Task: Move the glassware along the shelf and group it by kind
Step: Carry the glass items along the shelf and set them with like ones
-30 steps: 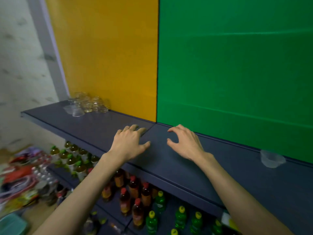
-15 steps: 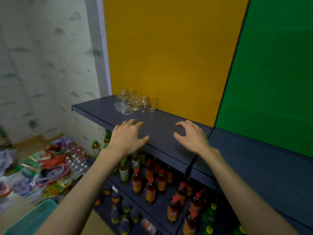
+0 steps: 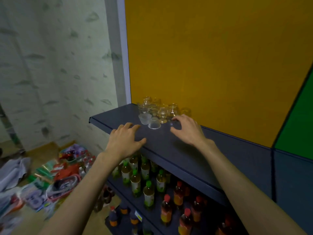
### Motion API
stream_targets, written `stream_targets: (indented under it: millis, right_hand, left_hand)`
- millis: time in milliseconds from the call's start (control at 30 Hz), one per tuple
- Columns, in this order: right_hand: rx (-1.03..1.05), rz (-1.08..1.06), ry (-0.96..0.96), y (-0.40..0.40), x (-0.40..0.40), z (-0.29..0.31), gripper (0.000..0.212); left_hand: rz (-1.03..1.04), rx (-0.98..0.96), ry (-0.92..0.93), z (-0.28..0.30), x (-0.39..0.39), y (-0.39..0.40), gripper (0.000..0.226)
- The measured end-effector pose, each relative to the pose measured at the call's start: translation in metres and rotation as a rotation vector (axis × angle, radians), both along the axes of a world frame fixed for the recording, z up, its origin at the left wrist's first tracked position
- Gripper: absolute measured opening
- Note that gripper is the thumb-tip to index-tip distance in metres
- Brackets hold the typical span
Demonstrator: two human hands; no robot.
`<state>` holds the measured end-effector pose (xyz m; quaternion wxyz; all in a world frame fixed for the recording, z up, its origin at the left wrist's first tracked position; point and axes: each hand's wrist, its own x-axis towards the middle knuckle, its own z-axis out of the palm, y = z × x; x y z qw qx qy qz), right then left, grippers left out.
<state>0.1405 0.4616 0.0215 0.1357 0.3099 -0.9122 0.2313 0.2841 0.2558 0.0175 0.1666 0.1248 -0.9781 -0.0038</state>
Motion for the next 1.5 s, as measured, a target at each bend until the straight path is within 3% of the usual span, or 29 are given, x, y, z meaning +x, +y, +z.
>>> stream_targets:
  millis: [333, 833, 1300, 1500]
  right_hand:
    - [-0.046, -0.081, 0.0, -0.085, -0.098, 0.013, 0.049]
    - [0.103, -0.326, 0.033, -0.137, -0.151, -0.013, 0.063]
    - [0.324, -0.494, -0.002, -0.174, -0.18, -0.006, 0.076]
    - [0.353, -0.594, -0.01, -0.183, -0.177, -0.006, 0.082]
  left_hand:
    - [-0.007, 0.0, 0.018, 0.022, -0.095, -0.122, 0.071]
    - [-0.317, 0.072, 0.037, 0.007, -0.24, -0.179, 0.066]
    - [-0.64, 0.142, 0.147, 0.006, -0.29, -0.211, 0.054]
    - [-0.746, 0.097, 0.014, -0.011, -0.286, -0.202, 0.049]
